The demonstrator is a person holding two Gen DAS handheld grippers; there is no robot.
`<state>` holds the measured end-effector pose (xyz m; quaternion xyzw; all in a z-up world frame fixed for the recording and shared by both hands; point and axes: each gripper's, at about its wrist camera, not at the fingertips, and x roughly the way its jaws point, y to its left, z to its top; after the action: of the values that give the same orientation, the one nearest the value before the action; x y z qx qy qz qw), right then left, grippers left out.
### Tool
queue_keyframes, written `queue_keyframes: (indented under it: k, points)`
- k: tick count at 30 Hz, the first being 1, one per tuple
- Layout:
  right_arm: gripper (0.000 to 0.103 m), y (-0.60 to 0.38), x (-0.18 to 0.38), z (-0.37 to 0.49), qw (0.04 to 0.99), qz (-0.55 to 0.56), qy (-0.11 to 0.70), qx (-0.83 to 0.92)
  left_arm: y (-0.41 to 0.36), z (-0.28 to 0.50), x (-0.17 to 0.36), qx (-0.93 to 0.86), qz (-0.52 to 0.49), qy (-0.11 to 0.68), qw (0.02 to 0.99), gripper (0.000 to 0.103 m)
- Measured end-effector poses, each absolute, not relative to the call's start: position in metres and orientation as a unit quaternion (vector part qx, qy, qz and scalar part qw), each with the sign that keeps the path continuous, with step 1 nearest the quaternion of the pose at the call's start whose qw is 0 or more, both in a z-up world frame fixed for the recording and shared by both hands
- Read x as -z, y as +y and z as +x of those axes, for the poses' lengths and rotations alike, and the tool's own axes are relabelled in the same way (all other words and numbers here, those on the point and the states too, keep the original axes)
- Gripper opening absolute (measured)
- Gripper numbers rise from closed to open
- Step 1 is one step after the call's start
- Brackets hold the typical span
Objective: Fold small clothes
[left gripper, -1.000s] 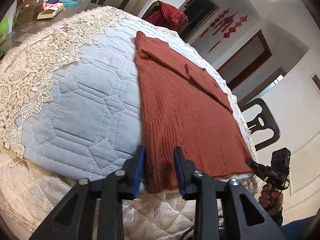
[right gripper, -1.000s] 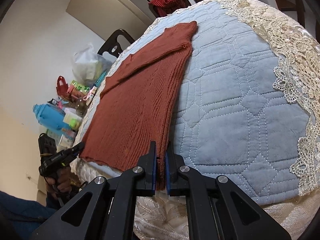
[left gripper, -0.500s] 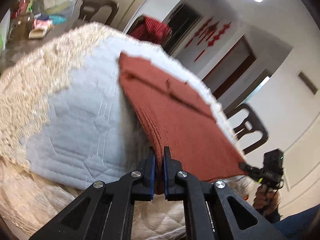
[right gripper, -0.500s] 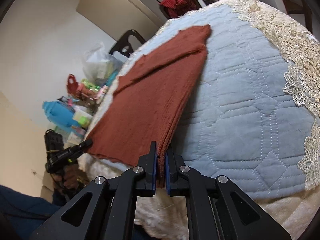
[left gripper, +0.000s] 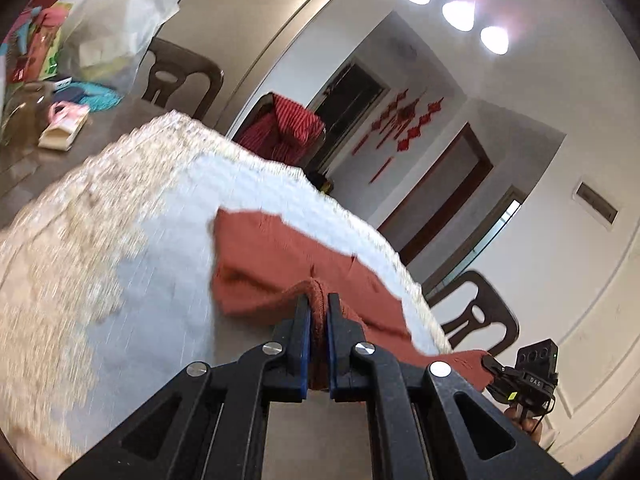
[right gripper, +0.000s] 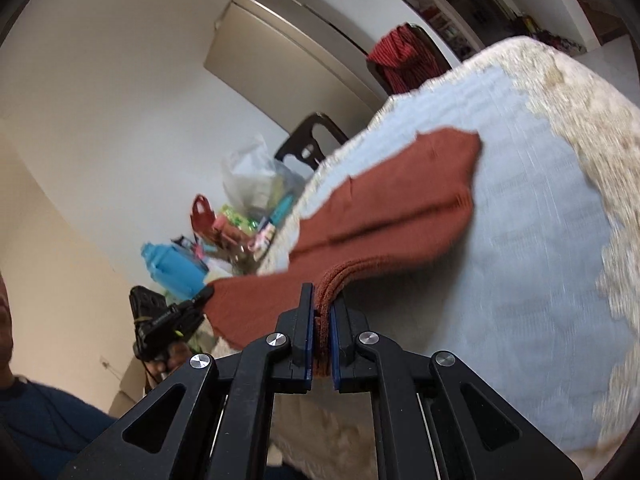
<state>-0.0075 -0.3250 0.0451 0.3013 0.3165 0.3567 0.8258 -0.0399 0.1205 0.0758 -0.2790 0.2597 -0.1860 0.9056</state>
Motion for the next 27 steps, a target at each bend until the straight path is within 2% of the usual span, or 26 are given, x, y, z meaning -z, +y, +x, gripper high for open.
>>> queue_keyframes:
  k: [6, 11, 21, 27]
  points:
    - [0.006, -0.326, -0.071, 0.046, 0.839, 0.307, 0.287, -0.345, 0.124, 0.023, -0.097, 0.18, -0.281, 0.247, 0.91, 0.008]
    - [0.006, -0.324, -0.074, 0.106, 0.836, 0.329, 0.298, -0.324, 0.12, 0.085, -0.094, 0.166, -0.286, 0.275, 0.903, 0.008]
    - [0.006, -0.325, 0.003, 0.192, 0.795, 0.379, 0.407, -0.241, 0.112, 0.167, -0.013, 0.102, -0.288, 0.405, 0.862, 0.008]
    - [0.008, -0.331, 0.006, 0.202, 0.786, 0.397, 0.412, -0.235, 0.109, 0.177, -0.013, 0.098, -0.292, 0.419, 0.854, 0.009]
